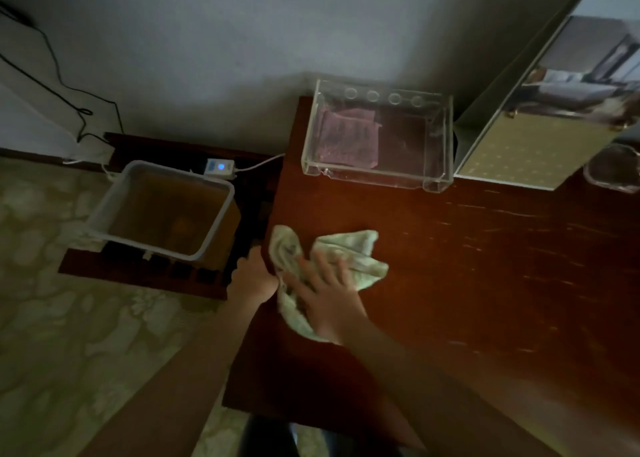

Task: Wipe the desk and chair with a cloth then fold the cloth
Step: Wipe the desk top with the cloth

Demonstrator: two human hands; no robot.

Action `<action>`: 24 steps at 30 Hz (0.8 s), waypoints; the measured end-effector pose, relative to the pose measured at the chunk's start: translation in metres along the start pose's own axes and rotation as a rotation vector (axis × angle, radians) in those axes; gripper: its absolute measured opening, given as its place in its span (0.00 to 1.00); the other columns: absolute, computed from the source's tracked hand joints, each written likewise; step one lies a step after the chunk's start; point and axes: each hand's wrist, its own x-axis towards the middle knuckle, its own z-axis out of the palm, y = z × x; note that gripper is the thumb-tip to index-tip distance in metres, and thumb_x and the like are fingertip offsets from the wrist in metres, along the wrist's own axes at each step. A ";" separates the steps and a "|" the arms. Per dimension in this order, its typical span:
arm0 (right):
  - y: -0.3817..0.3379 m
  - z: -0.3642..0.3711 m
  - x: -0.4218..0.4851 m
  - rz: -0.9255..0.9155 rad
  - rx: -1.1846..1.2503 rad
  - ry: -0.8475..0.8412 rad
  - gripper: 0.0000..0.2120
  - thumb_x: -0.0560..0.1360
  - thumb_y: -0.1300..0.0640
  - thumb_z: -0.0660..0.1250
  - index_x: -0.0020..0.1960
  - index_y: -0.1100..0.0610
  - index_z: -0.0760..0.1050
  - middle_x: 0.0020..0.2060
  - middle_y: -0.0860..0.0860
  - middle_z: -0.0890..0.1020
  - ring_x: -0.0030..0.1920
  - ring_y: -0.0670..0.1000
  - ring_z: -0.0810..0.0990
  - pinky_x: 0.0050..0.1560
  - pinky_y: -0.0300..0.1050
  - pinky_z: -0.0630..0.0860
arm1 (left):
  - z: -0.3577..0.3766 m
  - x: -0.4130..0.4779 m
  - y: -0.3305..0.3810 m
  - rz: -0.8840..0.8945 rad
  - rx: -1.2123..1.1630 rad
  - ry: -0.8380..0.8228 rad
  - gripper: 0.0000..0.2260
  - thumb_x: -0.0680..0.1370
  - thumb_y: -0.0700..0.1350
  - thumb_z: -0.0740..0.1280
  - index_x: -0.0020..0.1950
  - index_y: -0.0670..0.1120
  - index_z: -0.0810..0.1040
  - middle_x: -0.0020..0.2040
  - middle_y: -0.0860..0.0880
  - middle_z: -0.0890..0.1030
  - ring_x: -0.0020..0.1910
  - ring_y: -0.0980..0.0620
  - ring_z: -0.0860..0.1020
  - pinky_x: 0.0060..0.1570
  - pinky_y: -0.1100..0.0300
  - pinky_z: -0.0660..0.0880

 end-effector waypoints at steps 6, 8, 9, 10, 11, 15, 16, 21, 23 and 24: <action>0.017 -0.024 0.075 -0.264 -0.012 0.002 0.33 0.75 0.52 0.63 0.77 0.48 0.53 0.77 0.48 0.51 0.76 0.55 0.47 0.72 0.59 0.38 | 0.009 0.000 -0.013 -0.089 -0.070 0.094 0.21 0.76 0.52 0.65 0.65 0.43 0.67 0.60 0.41 0.74 0.57 0.39 0.74 0.56 0.43 0.73; 0.036 -0.033 0.090 -0.184 -0.013 0.040 0.32 0.77 0.51 0.61 0.77 0.47 0.51 0.77 0.49 0.51 0.76 0.55 0.46 0.72 0.58 0.40 | 0.011 0.000 -0.012 -0.099 -0.082 0.089 0.29 0.74 0.57 0.68 0.68 0.43 0.65 0.62 0.41 0.73 0.59 0.39 0.74 0.56 0.43 0.73; 0.045 -0.037 0.095 -0.110 -0.003 0.068 0.31 0.77 0.50 0.59 0.77 0.46 0.49 0.77 0.50 0.50 0.77 0.55 0.45 0.73 0.58 0.39 | 0.011 -0.001 -0.011 -0.097 -0.082 0.094 0.31 0.74 0.58 0.68 0.70 0.43 0.65 0.63 0.41 0.73 0.61 0.39 0.73 0.57 0.42 0.73; 0.055 -0.041 0.097 -0.034 0.017 0.093 0.31 0.78 0.49 0.57 0.77 0.45 0.47 0.77 0.50 0.49 0.77 0.55 0.44 0.73 0.58 0.39 | 0.011 -0.002 -0.009 -0.099 -0.079 0.102 0.32 0.74 0.57 0.68 0.71 0.42 0.64 0.64 0.41 0.73 0.62 0.39 0.73 0.58 0.42 0.72; 0.065 -0.044 0.097 0.034 0.043 0.107 0.31 0.79 0.49 0.56 0.77 0.45 0.46 0.77 0.51 0.48 0.77 0.55 0.44 0.73 0.58 0.38 | 0.010 -0.002 -0.007 -0.099 -0.074 0.104 0.32 0.75 0.57 0.68 0.72 0.42 0.63 0.66 0.41 0.72 0.63 0.39 0.72 0.59 0.41 0.72; 0.100 -0.040 0.066 0.218 0.120 0.135 0.31 0.79 0.53 0.56 0.77 0.46 0.46 0.77 0.52 0.47 0.77 0.54 0.42 0.72 0.57 0.36 | 0.006 -0.006 -0.002 -0.140 -0.099 0.073 0.33 0.76 0.54 0.68 0.74 0.40 0.59 0.69 0.40 0.69 0.67 0.39 0.70 0.63 0.43 0.69; 0.108 -0.038 0.052 0.271 0.140 0.152 0.31 0.79 0.55 0.55 0.78 0.47 0.46 0.77 0.52 0.47 0.77 0.54 0.42 0.73 0.57 0.36 | 0.006 -0.008 0.000 -0.144 -0.102 0.071 0.33 0.76 0.54 0.68 0.74 0.40 0.59 0.70 0.40 0.68 0.67 0.39 0.69 0.64 0.44 0.69; 0.150 -0.015 -0.018 0.592 0.214 0.271 0.29 0.76 0.59 0.56 0.76 0.51 0.56 0.76 0.57 0.53 0.77 0.57 0.47 0.74 0.59 0.42 | 0.008 -0.017 0.017 -0.160 -0.044 0.121 0.29 0.78 0.52 0.66 0.72 0.39 0.60 0.69 0.39 0.68 0.66 0.39 0.69 0.62 0.45 0.70; 0.159 -0.006 -0.040 0.752 0.227 0.301 0.26 0.77 0.58 0.57 0.75 0.49 0.61 0.75 0.61 0.55 0.75 0.63 0.50 0.72 0.63 0.45 | 0.011 -0.024 0.027 -0.146 0.051 0.185 0.28 0.78 0.50 0.65 0.73 0.42 0.59 0.69 0.39 0.66 0.66 0.39 0.68 0.61 0.44 0.70; 0.160 -0.004 -0.048 0.837 0.236 0.303 0.25 0.77 0.58 0.57 0.73 0.48 0.63 0.75 0.62 0.56 0.74 0.65 0.52 0.71 0.66 0.46 | 0.013 -0.028 0.032 -0.117 0.119 0.234 0.28 0.78 0.49 0.66 0.73 0.43 0.58 0.69 0.40 0.65 0.67 0.39 0.67 0.61 0.45 0.69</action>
